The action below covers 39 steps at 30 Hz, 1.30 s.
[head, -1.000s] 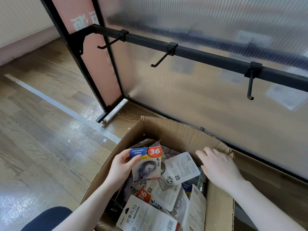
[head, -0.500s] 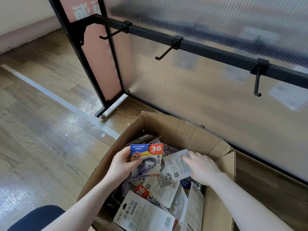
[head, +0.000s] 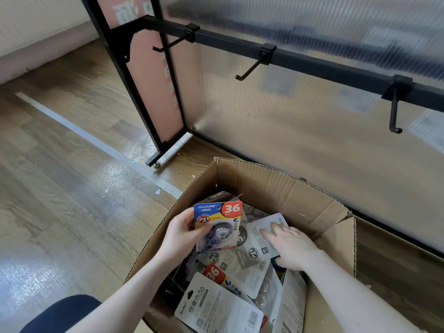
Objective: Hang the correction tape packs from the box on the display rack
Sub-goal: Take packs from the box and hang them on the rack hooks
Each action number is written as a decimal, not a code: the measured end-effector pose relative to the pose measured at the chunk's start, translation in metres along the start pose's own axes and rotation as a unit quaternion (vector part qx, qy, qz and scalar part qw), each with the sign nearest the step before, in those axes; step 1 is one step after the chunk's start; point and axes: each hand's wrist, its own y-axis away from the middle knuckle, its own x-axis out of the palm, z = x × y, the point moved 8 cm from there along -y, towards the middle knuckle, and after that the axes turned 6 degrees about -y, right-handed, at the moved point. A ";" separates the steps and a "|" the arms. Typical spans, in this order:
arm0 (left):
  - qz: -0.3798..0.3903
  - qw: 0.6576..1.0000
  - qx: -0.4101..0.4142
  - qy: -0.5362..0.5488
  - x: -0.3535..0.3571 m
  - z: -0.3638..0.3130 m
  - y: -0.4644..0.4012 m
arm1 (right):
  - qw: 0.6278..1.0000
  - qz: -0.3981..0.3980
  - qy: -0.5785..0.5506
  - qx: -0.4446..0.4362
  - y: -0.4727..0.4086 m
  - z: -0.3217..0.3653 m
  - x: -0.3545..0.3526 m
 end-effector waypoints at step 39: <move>-0.059 0.990 0.016 0.123 -0.017 -0.031 0.003 | 0.940 -0.220 -0.231 0.119 0.020 -0.029 -0.043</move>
